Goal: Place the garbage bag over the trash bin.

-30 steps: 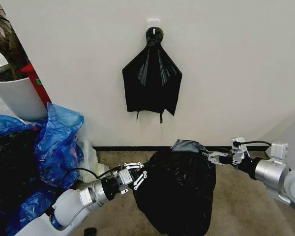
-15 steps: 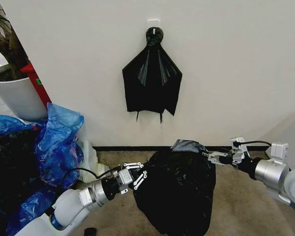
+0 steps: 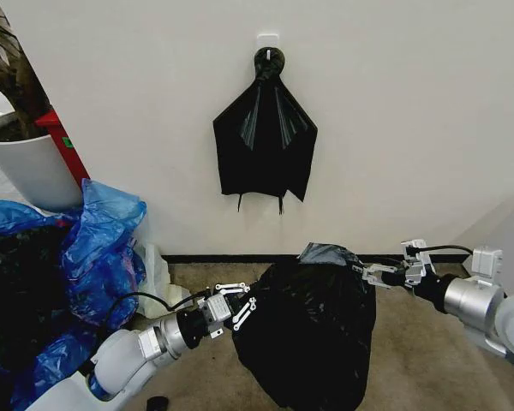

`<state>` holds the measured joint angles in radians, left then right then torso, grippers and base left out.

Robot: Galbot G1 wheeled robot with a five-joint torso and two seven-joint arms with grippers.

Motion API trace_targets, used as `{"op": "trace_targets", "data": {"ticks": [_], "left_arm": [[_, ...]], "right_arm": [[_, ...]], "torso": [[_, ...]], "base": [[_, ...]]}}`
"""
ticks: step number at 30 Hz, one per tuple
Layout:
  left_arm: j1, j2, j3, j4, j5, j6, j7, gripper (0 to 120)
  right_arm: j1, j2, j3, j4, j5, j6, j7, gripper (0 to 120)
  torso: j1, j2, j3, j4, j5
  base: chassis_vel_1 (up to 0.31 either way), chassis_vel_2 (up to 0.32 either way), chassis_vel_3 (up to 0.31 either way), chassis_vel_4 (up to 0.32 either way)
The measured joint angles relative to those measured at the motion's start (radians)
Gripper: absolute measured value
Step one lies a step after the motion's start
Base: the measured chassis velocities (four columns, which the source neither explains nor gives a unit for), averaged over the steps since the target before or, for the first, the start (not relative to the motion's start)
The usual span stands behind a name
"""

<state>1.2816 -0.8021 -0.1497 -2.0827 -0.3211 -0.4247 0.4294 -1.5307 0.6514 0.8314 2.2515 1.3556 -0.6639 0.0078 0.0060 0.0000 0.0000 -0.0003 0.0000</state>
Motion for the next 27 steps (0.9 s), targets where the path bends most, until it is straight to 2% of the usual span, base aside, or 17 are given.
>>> {"op": "trace_targets", "data": {"ticks": [21,26,27], "left_arm": [[-0.003,0.0,0.0,0.003,-0.009,0.008,-0.011,1],[-0.037,-0.001,-0.009,0.034,-0.115,0.103,-0.143,1],[-0.051,-0.001,-0.013,0.046,-0.159,0.14,-0.198,1]], "right_arm": [[0.0,0.003,-0.003,0.002,-0.006,0.002,0.0,100],[-0.001,0.044,-0.055,0.034,-0.107,0.049,-0.006,100],[-0.001,0.06,-0.076,0.047,-0.148,0.065,-0.009,100]], "torso": [[0.0,0.0,0.0,0.0,0.0],[0.0,0.0,0.0,0.0,-0.0001],[0.0,0.0,0.0,0.0001,0.0]], "base": [[0.0,0.0,0.0,0.0],[0.0,0.0,0.0,0.0],[0.0,0.0,0.0,0.0]]}}
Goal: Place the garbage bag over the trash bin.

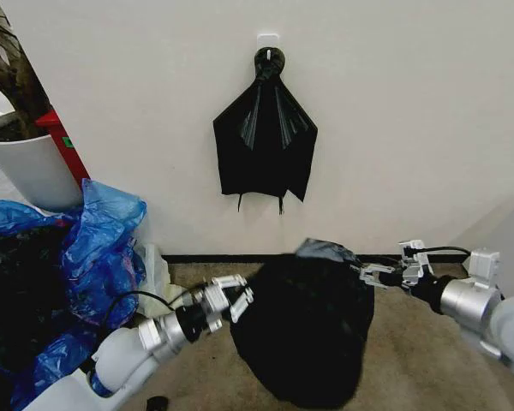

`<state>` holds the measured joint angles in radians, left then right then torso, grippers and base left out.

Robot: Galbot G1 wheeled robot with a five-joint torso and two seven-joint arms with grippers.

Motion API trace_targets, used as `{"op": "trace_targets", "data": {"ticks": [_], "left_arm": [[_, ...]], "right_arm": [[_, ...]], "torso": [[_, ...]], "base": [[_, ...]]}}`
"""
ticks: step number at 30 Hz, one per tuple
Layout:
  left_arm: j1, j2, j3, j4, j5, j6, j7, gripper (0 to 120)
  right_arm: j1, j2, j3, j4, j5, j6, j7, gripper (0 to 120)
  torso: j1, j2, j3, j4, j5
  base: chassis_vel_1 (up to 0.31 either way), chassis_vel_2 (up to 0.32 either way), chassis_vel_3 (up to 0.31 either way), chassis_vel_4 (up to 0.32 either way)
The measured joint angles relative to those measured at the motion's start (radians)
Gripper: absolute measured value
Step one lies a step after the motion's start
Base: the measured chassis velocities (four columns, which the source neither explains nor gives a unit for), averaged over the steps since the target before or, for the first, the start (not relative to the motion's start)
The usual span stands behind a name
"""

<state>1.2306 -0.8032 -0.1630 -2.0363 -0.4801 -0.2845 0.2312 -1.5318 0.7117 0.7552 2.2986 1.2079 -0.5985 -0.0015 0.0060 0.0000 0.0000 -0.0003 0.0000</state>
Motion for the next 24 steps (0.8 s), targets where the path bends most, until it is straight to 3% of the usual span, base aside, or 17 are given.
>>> {"op": "trace_targets", "data": {"ticks": [4,8,10,15,20,24], "left_arm": [[-0.015,-0.001,-0.004,0.015,-0.051,0.044,-0.055,1],[-0.019,0.0,-0.003,0.027,-0.057,0.052,-0.018,1],[-0.018,0.0,0.001,0.03,-0.045,0.05,0.008,1],[-0.006,-0.001,0.003,0.022,-0.048,0.052,0.051,1],[0.005,-0.003,0.0,0.029,-0.093,0.061,0.045,1],[-0.006,-0.003,-0.005,0.027,-0.134,0.074,0.021,0]], "right_arm": [[-0.001,0.024,-0.028,0.017,-0.051,0.023,-0.005,100],[-0.001,0.033,-0.039,0.024,-0.068,0.032,-0.005,100],[-0.001,0.056,-0.067,0.047,-0.113,0.057,-0.009,100],[-0.001,0.067,-0.076,0.052,-0.128,0.066,-0.008,100],[0.001,0.155,-0.178,0.127,-0.331,0.191,-0.031,100],[-0.012,0.146,-0.131,0.167,-0.294,0.223,-0.054,100]], "torso": [[0.0,0.0,0.0,-0.0001,0.0],[0.0,0.0,0.0,0.0001,-0.0012],[0.0,0.0,0.0,-0.0002,0.0005],[0.0,0.0,0.0,0.0,0.0],[0.0,0.0,0.0,0.0002,0.0003],[0.0,0.0,0.0,-0.0001,-0.0008]], "base": [[0.0,0.0,0.0,0.0],[0.0,0.0,0.0,0.0],[0.0,0.0,0.0,0.0],[0.0,0.0,0.0,0.0],[0.0,0.0,0.0,0.0],[0.0,0.0,0.0,0.0]]}}
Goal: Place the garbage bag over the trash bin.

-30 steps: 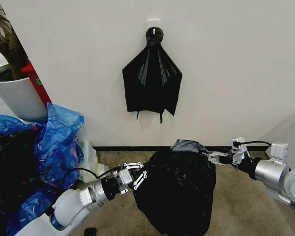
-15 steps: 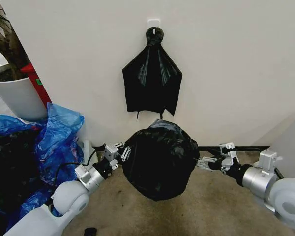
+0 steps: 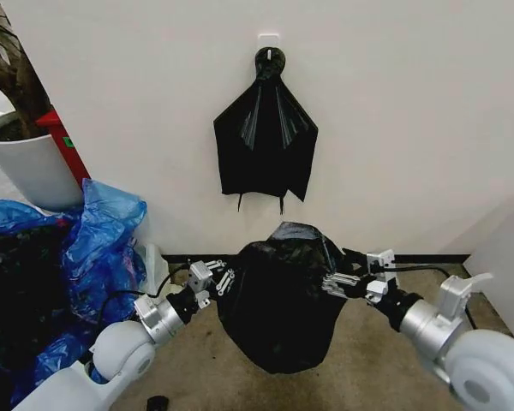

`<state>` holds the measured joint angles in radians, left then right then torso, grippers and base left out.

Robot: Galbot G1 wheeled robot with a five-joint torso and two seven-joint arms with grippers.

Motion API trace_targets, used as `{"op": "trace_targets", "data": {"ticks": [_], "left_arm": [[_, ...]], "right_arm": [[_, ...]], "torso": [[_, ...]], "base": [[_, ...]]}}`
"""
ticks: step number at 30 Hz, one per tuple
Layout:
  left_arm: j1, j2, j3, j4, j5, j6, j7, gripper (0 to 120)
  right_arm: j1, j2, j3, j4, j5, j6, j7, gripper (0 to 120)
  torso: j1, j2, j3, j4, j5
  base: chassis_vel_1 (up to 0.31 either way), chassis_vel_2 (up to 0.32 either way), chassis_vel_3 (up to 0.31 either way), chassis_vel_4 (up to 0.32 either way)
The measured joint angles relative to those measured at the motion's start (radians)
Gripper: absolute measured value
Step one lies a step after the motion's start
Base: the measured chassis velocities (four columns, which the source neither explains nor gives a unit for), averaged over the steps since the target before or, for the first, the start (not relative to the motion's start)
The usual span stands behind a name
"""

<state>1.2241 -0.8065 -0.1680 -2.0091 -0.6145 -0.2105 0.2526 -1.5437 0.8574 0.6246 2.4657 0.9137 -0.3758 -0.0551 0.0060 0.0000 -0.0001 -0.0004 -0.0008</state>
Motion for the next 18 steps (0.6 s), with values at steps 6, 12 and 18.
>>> {"op": "trace_targets", "data": {"ticks": [6,12,18], "left_arm": [[0.012,0.008,-0.009,-0.009,-0.006,-0.001,0.025,0],[0.014,0.011,-0.011,-0.02,0.003,-0.007,0.053,0],[0.014,0.017,-0.015,-0.022,0.027,-0.021,0.083,0]], "right_arm": [[0.0,-0.018,0.035,-0.029,0.039,-0.004,-0.001,100],[0.002,-0.022,0.041,-0.064,0.048,-0.006,-0.007,100],[0.004,-0.044,0.059,-0.098,0.084,-0.012,-0.023,100]], "torso": [[0.0,0.0,0.0,0.0001,0.0007],[0.0,0.0,0.0,0.0001,0.0009],[0.0,0.0,0.0,0.0001,0.001]], "base": [[0.0,0.0,0.0,0.0],[0.0,0.0,0.0,0.0],[0.0,0.0,0.0,0.0]]}}
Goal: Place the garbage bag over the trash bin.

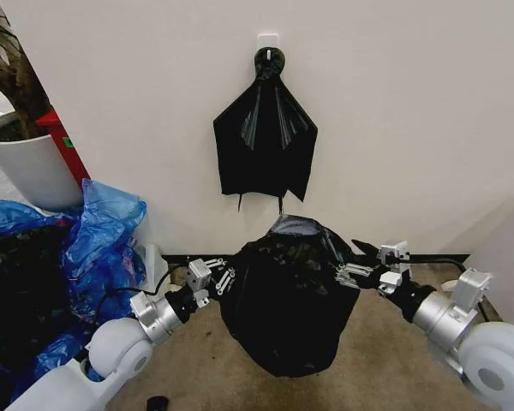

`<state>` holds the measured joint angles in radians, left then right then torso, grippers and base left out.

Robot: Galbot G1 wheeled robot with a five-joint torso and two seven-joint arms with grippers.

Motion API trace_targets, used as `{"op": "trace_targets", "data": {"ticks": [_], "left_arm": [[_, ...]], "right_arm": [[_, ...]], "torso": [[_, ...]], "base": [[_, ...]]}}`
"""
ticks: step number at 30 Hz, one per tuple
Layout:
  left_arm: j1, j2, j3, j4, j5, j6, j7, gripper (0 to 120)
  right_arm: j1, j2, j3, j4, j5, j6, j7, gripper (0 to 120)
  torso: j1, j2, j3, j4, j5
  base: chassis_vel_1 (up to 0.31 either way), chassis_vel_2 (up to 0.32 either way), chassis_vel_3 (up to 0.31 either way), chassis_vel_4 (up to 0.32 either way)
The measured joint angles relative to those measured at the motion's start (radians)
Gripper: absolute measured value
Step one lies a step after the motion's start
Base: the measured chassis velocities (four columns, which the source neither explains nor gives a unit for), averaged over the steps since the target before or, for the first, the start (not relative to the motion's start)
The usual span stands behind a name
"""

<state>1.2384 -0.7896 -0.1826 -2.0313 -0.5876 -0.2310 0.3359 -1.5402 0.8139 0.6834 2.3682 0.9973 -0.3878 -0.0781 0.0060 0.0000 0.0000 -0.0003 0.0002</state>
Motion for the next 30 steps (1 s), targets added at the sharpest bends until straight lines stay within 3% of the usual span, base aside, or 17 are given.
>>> {"op": "trace_targets", "data": {"ticks": [13,14,18,21,30], "left_arm": [[-0.002,-0.004,-0.009,0.05,0.024,-0.008,-0.002,0],[-0.004,-0.007,-0.009,0.062,0.038,-0.011,-0.003,0],[0.0,-0.01,-0.001,0.063,0.081,-0.026,-0.001,0],[-0.008,-0.012,0.014,0.057,0.142,-0.044,0.001,0],[-0.012,0.006,0.028,0.019,0.21,-0.072,0.029,0]], "right_arm": [[-0.021,-0.081,0.122,0.0,0.26,-0.057,-0.03,100],[-0.021,-0.091,0.15,0.009,0.36,-0.081,-0.021,100],[0.012,-0.102,0.153,0.036,0.473,-0.098,0.06,100],[0.067,-0.106,0.084,0.063,0.537,-0.135,0.194,100],[0.085,-0.108,0.046,0.036,0.456,-0.243,0.326,100]], "torso": [[0.0,0.0,0.0,0.0,-0.0003],[0.0,0.0,0.0,-0.0002,-0.0003],[0.0,0.0,0.0,0.0001,-0.0002],[0.0,0.0,0.0,0.0003,-0.0002],[0.0,0.0,0.0,-0.0001,-0.0001]], "base": [[0.0,0.0,0.0,0.0],[0.0,0.0,0.0,0.0],[0.0,0.0,0.0,0.0],[0.0,0.0,0.0,0.0],[0.0,0.0,0.0,0.0]]}}
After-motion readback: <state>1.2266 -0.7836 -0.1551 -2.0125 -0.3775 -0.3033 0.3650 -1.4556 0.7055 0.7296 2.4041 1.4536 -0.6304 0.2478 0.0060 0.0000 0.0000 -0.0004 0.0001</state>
